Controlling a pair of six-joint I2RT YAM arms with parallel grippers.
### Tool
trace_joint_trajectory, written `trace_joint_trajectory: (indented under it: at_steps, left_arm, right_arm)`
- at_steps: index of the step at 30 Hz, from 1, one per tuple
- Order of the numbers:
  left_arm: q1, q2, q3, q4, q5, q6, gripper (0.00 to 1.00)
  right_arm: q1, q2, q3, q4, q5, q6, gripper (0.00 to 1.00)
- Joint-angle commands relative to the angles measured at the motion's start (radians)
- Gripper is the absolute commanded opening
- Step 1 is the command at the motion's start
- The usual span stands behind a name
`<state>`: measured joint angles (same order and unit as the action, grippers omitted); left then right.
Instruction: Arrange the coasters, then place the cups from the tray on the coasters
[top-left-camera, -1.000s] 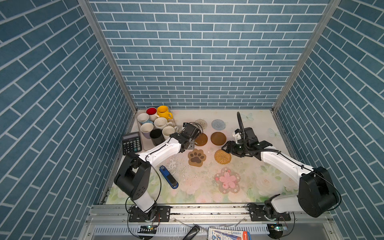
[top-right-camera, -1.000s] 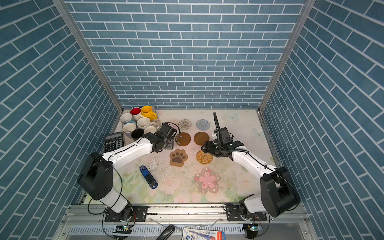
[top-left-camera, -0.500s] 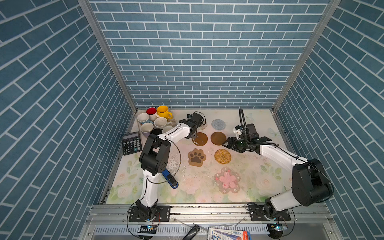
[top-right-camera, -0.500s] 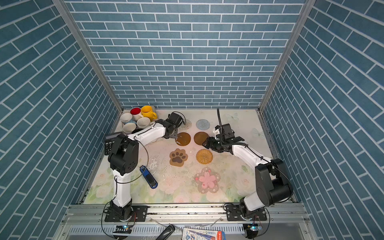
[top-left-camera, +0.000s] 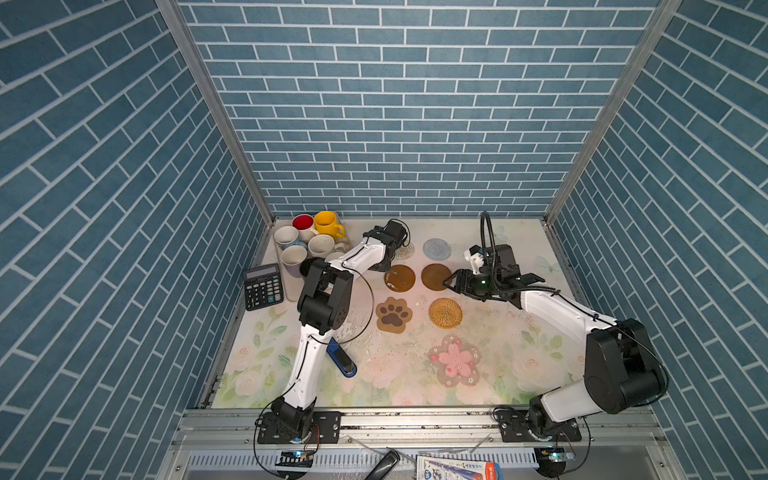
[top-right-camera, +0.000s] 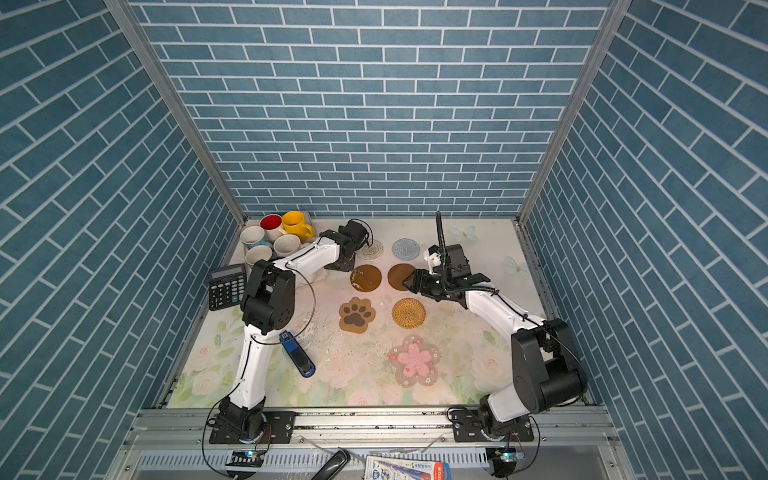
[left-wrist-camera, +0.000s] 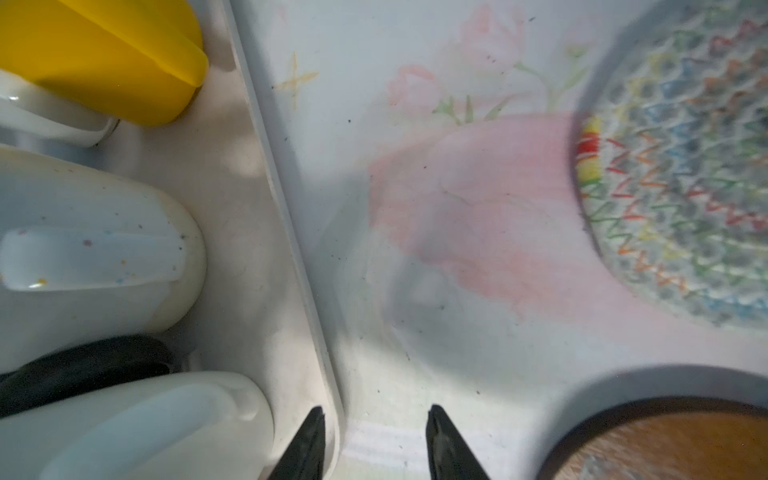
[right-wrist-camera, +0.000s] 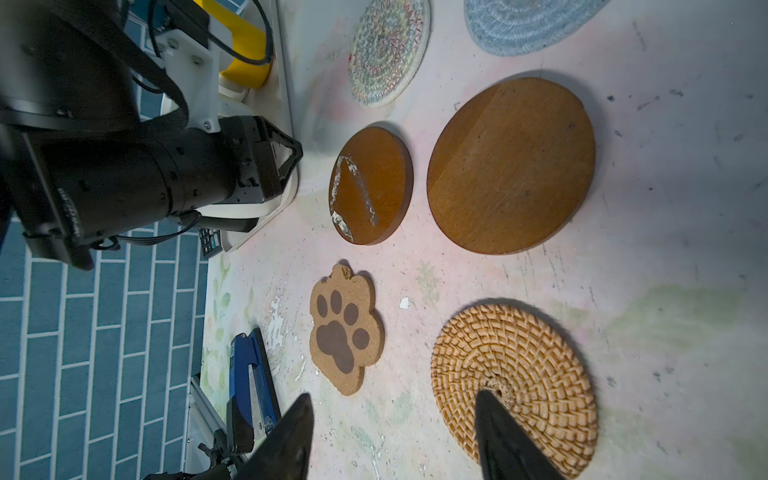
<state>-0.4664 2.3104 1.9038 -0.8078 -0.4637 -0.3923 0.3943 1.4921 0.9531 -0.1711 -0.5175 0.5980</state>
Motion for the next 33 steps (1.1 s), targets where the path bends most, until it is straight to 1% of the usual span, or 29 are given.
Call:
trace_joint_trajectory:
  at_steps: [1, 5, 11, 17, 25, 28, 31, 33]
  left_arm:
    - [0.02, 0.029, 0.034, -0.082, -0.046, -0.007, 0.42]
    - [0.034, 0.063, 0.063, -0.116, -0.05, -0.023, 0.43]
    - [0.05, 0.081, 0.068, -0.108, 0.001, -0.029, 0.43]
    - [0.062, 0.092, 0.065, -0.107, 0.034, -0.034, 0.41]
    - [0.063, 0.111, 0.065, -0.115, 0.058, -0.041, 0.31]
    - [0.062, 0.105, 0.04, -0.105, 0.074, -0.051, 0.24]
    - [0.063, 0.086, -0.009, -0.074, 0.097, -0.064, 0.19]
    - [0.063, 0.072, -0.044, -0.055, 0.107, -0.073, 0.17]
  right_arm:
    - [0.003, 0.001, -0.028, 0.039, -0.021, 0.007, 0.61]
    - [0.003, 0.01, -0.027, 0.045, -0.026, 0.009, 0.6]
    - [0.003, 0.013, -0.026, 0.046, -0.031, 0.011, 0.6]
    - [0.004, 0.013, -0.027, 0.047, -0.036, 0.014, 0.59]
    - [0.005, 0.01, -0.029, 0.051, -0.04, 0.019, 0.57]
    - [0.005, 0.001, -0.031, 0.05, -0.039, 0.019, 0.57]
    - [0.004, -0.007, -0.033, 0.049, -0.035, 0.019, 0.57]
    - [0.005, -0.013, -0.033, 0.047, -0.035, 0.019, 0.56]
